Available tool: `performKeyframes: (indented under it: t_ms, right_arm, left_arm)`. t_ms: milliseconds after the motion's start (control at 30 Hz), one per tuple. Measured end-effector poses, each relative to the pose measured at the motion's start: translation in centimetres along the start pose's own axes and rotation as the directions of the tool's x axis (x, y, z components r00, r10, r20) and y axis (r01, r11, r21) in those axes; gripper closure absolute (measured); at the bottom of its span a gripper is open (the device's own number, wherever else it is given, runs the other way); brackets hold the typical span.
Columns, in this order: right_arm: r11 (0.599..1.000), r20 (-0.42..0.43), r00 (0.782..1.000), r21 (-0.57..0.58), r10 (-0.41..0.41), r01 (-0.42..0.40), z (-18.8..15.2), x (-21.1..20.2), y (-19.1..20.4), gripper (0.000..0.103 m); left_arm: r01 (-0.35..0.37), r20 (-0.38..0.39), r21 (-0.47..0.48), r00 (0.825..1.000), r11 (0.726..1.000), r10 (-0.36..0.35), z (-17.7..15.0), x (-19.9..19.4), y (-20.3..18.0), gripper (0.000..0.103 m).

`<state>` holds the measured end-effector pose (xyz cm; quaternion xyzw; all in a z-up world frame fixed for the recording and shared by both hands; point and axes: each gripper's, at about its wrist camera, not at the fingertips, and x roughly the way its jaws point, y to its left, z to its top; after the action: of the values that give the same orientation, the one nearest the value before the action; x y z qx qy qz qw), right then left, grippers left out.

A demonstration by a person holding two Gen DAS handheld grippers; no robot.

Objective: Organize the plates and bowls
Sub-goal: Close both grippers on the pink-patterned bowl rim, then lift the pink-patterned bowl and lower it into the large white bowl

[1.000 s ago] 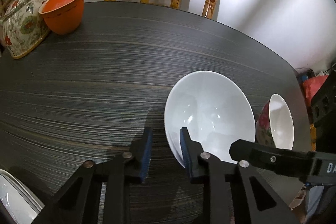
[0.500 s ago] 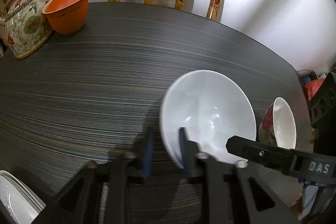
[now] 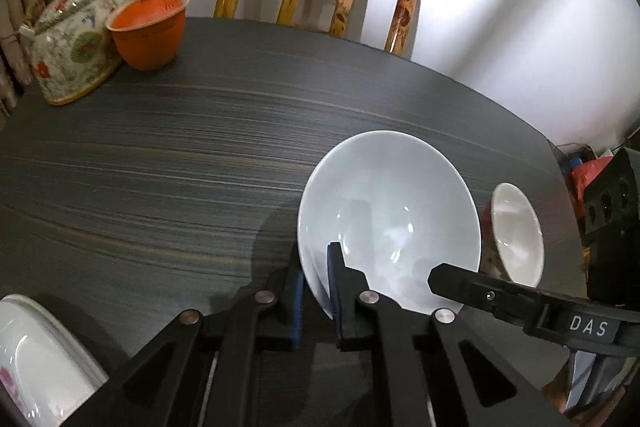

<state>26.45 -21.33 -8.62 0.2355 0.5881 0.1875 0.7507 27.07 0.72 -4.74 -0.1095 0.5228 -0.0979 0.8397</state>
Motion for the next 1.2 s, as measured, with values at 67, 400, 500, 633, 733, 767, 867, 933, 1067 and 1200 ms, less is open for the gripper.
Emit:
performKeyframes:
  t_ms: [67, 400, 500, 633, 733, 767, 867, 933, 1067, 1200]
  right_arm:
    - [1.000, 0.003, 1.000, -0.011, 0.013, -0.012, -0.6, -0.8, 0.3, 0.086]
    - [0.996, 0.004, 0.998, -0.063, 0.068, -0.068, -6.0, -6.6, 1.1, 0.086]
    - [0.995, -0.005, 0.997, -0.060, 0.075, -0.075, -8.2, -8.0, 0.5, 0.086]
    - [0.996, -0.033, 0.997, -0.043, 0.071, -0.072, -11.6, -8.9, -0.9, 0.086]
    - [0.998, -0.054, 0.997, -0.033, 0.055, -0.057, -13.5, -9.0, -2.0, 0.086]
    - [0.998, -0.064, 0.997, -0.027, 0.051, -0.052, -14.0, -8.9, -2.4, 0.086]
    - [0.999, -0.077, 0.996, -0.012, 0.046, -0.048, -14.7, -8.5, -3.0, 0.086]
    - [0.999, -0.083, 0.996, -0.012, 0.038, -0.039, -14.9, -8.2, -3.1, 0.086]
    - [0.999, -0.090, 0.996, -0.015, 0.027, -0.029, -15.0, -7.8, -3.0, 0.086]
    - [1.000, -0.091, 0.996, -0.009, 0.025, -0.026, -14.9, -7.5, -2.8, 0.085]
  left_arm:
    - [0.005, 0.010, 0.001, 1.000, 1.000, -0.005, -0.5, -1.2, -0.3, 0.093]
    - [0.048, 0.023, 0.041, 0.999, 0.998, -0.049, -5.6, -7.0, -3.7, 0.093]
    - [0.058, 0.010, 0.056, 0.998, 0.997, -0.059, -8.0, -7.7, -4.6, 0.093]
    - [0.057, -0.029, 0.079, 0.998, 0.995, -0.054, -11.0, -7.6, -5.5, 0.092]
    - [0.047, -0.061, 0.082, 0.997, 0.996, -0.042, -12.5, -6.6, -5.5, 0.092]
    - [0.040, -0.072, 0.084, 0.997, 0.996, -0.034, -12.9, -6.2, -5.6, 0.092]
    - [0.019, -0.084, 0.097, 0.996, 0.995, -0.011, -13.5, -5.6, -5.6, 0.092]
    - [0.012, -0.093, 0.106, 0.996, 0.994, -0.002, -13.9, -5.3, -5.7, 0.091]
    - [0.008, -0.096, 0.103, 0.995, 0.995, 0.002, -14.4, -5.1, -5.8, 0.090]
    - [-0.012, -0.086, 0.123, 0.996, 0.992, 0.022, -14.5, -5.3, -6.3, 0.088]
